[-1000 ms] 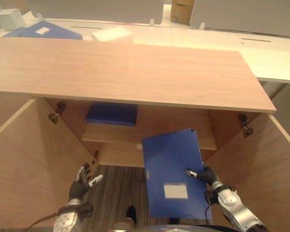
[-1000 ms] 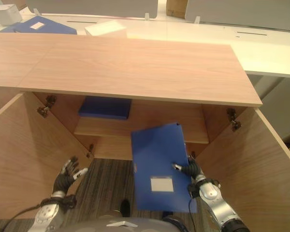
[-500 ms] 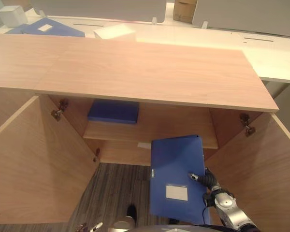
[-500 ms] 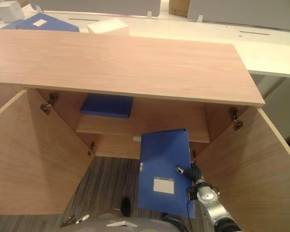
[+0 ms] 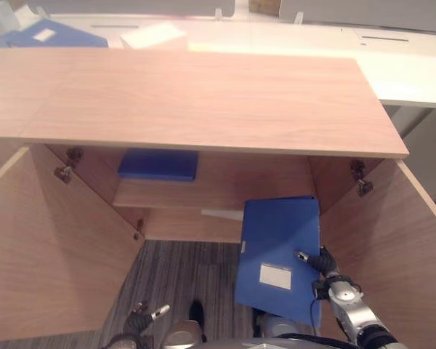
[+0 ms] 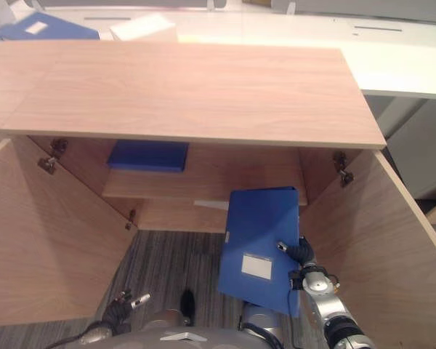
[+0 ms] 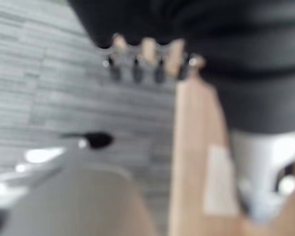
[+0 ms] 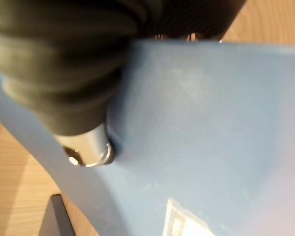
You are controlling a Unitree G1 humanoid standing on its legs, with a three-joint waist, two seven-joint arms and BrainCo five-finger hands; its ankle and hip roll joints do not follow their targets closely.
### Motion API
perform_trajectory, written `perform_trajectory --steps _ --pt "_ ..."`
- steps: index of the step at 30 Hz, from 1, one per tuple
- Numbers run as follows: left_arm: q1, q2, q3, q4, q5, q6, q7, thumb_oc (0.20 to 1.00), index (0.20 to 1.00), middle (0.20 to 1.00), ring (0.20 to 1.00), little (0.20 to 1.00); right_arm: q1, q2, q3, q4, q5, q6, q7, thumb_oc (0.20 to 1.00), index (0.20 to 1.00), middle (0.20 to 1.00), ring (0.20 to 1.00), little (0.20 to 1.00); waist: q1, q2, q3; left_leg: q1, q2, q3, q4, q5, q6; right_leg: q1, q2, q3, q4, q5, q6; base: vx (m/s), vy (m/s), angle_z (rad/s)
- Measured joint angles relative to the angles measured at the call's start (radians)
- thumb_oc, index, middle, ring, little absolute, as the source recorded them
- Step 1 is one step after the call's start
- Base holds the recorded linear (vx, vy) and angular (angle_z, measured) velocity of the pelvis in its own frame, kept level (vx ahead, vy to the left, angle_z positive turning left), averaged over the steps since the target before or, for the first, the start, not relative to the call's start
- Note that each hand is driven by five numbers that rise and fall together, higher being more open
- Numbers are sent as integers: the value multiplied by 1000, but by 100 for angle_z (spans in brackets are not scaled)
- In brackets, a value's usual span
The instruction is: Put the empty folder in the office cabinet
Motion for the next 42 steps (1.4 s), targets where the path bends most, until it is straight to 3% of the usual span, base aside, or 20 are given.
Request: perform_trajectory --steps 3,4,6,9,14,17,19,20,21,22,24,26,30,33,37,42 --pt "-3 12 -25 3 42 -4 -1 1000 1000 1000 1000 1000 1 -5 -1 -4 0 -18 -3 200 200 200 200 200 -25 5 4 -13 2 -51 -3 -7 0 -16 29 78 46 -22 -37 280 -118 40" --pt "-14 22 -42 2 60 -6 -1 1000 1000 1000 1000 1000 -2 -12 3 -9 -2 -18 1 200 200 200 200 200 -31 -9 -1 -22 0 -65 -14 -5 -1 -24 36 99 47 -37 -60 342 -152 58" --pt "-37 25 -64 3 78 -11 -4 1000 1000 1000 1000 1000 -11 -21 13 -3 -3 -16 7 200 200 200 200 200 -31 -1 9 -29 6 -67 -24 14 11 -26 42 89 46 -29 -80 358 -167 37" --pt "-46 25 -97 0 78 -15 -13 1000 1000 1000 1000 1000 -48 -35 47 -2 9 -22 -2 200 200 200 200 200 -37 28 27 -28 5 -67 -36 26 -11 -41 39 79 77 -41 -112 20 -76 9" --pt "-177 63 -190 -71 75 -39 -41 1000 1000 1000 1000 1000 -217 -70 113 3 5 -34 -50 200 200 200 200 200 -32 66 139 -151 -17 -62 -28 60 -6 -197 13 67 155 -43 -116 -109 -24 7" --pt "-298 64 -237 -78 58 -40 -28 1000 1000 1000 1000 1000 -403 -65 177 4 3 -30 -107 200 200 200 200 200 -15 59 238 -201 -40 -65 -4 70 -5 -322 -8 75 332 -96 -115 47 -33 6" --pt "-313 52 -236 -64 58 -38 -19 1000 1000 1000 1000 1000 -460 -60 188 10 9 -29 -126 200 200 200 200 200 -11 60 259 -197 -47 -74 -4 73 -2 -373 -14 92 442 -120 -112 53 -14 12" --pt "-310 44 -238 -54 58 -39 -10 1000 1000 1000 1000 1000 -504 -55 188 10 10 -27 -133 200 200 200 200 200 -5 65 262 -197 -46 -91 -9 67 14 -438 -8 104 524 -172 -108 30 -12 5" --pt "-313 41 -239 -35 57 -39 -6 1000 1000 1000 1000 1000 -533 -55 188 10 10 -21 -133 200 200 200 200 200 -1 69 267 -201 -37 -91 -10 68 13 -458 2 111 511 -185 -119 37 -16 11" --pt "-313 43 -238 -9 57 -33 -3 1000 1000 1000 1000 1000 -578 -58 186 11 10 -9 -134 200 200 200 200 200 2 66 270 -212 -36 -92 -11 66 11 -469 10 113 418 -160 -101 38 -12 27" --pt "-306 41 -237 -9 57 -30 -2 1000 1000 1000 1000 1000 -603 -64 158 19 13 0 -136 200 200 200 200 200 5 66 270 -219 -42 -106 -10 57 2 -448 1 91 344 -51 -118 47 -18 44" --pt "-292 41 -244 -11 57 -30 -5 1000 1000 1000 1000 1000 -648 -67 158 40 52 39 -145 200 200 200 200 200 6 66 270 -247 -15 -79 44 3 0 -451 13 54 343 -51 -145 33 -24 21" --pt "-294 37 -249 -39 56 -29 -7 1000 1000 1000 1000 1000 -670 -70 108 73 211 69 -192 200 200 200 200 200 5 70 271 -271 2 -77 81 5 -19 -455 26 39 347 -52 -167 3 -8 1" --pt "-297 32 -253 -39 56 -33 -6 1000 1000 1000 1000 1000 -691 -56 38 127 314 72 -222 200 200 200 200 200 6 71 271 -272 -1 -69 67 24 -49 -460 20 43 348 -45 -168 -1 1 -2" --pt "-296 32 -266 -37 51 -32 0 1000 1000 1000 1000 1000 -735 -53 -35 176 471 80 -250 200 200 200 200 200 18 83 278 -278 -21 -68 59 30 -45 -470 -1 50 350 -42 -163 1 5 3" --pt "-296 26 -265 -37 17 -35 11 1000 1000 1000 1000 1000 -836 -42 -151 284 658 75 -368 200 200 200 200 200 46 101 285 -295 -28 -64 62 32 -42 -495 -8 57 366 -42 -163 9 7 -1"
